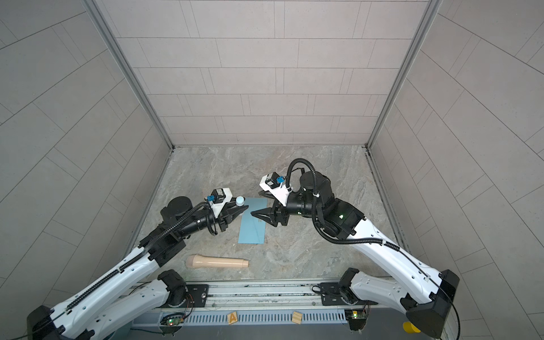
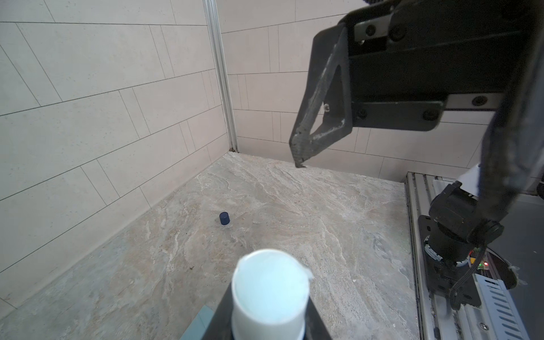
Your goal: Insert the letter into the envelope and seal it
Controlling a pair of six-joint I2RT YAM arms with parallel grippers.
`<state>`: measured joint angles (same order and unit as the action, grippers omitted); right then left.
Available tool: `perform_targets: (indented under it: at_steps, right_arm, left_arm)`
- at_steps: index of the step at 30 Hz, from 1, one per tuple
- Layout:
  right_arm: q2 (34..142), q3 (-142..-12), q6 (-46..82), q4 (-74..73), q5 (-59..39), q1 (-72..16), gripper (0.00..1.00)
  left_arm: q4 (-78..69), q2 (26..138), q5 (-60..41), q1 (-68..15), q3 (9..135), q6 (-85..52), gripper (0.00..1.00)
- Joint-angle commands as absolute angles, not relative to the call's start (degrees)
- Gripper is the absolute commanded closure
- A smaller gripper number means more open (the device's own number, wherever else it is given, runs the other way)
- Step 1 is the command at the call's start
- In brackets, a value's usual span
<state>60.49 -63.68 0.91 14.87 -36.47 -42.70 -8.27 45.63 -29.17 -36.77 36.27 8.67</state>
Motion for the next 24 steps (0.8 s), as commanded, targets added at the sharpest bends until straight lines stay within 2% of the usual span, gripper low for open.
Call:
perform_targets:
  at_steps: [1, 15, 24]
  right_arm:
    - [61.2, -65.12, 0.76, 14.15, -36.85, -42.88, 0.29]
    - [66.57, -69.3, 1.18, 12.71, -32.44, -46.75, 0.26]
    - [69.63, -70.92, 1.82, 11.55, -30.45, -48.68, 0.27]
  left_arm:
    - [-11.24, 44.9, -31.07, -37.02, 35.77, 9.01, 1.0]
    - [-12.89, 45.62, -32.78, -37.07, 35.77, 6.68, 1.0]
    - [-13.68, 45.88, -33.37, -37.17, 35.66, 5.8, 1.0]
